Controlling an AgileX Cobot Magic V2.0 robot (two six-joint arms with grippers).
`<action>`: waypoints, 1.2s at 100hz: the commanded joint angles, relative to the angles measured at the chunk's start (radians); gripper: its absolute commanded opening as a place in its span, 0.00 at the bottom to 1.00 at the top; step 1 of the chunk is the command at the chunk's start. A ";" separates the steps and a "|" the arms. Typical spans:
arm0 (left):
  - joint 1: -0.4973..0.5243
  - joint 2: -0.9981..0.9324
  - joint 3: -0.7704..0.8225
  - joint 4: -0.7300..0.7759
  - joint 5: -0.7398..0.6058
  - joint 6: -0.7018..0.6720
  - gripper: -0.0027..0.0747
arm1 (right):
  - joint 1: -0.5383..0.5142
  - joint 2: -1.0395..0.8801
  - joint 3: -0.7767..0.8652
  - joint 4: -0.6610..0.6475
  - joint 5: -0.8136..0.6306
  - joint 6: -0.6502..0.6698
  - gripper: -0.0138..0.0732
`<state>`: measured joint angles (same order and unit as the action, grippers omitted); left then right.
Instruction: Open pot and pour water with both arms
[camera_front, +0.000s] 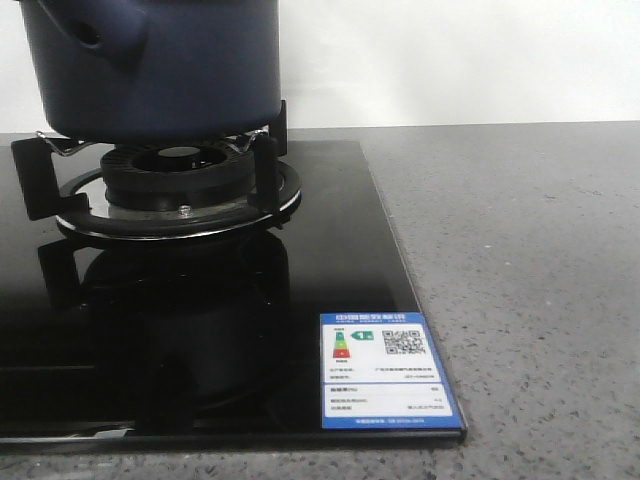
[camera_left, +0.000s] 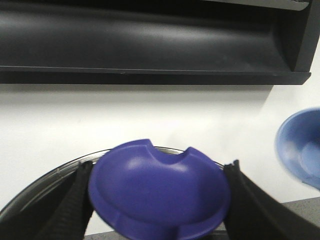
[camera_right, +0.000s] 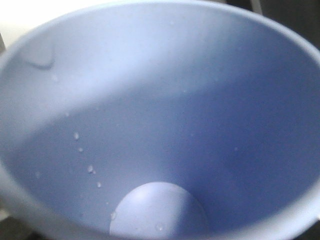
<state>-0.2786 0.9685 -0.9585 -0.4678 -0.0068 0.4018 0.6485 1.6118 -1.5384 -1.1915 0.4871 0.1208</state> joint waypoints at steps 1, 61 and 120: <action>-0.002 -0.021 -0.040 0.001 -0.109 -0.002 0.49 | -0.041 -0.100 -0.026 0.151 -0.020 0.035 0.56; -0.008 -0.021 -0.040 0.001 -0.110 -0.002 0.49 | -0.609 -0.427 0.788 0.819 -0.931 0.167 0.56; -0.008 -0.021 -0.040 0.001 -0.112 -0.002 0.49 | -0.649 -0.223 0.995 0.823 -1.161 0.089 0.55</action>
<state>-0.2803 0.9685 -0.9585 -0.4678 -0.0068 0.4018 0.0044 1.3872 -0.5205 -0.3829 -0.5710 0.2473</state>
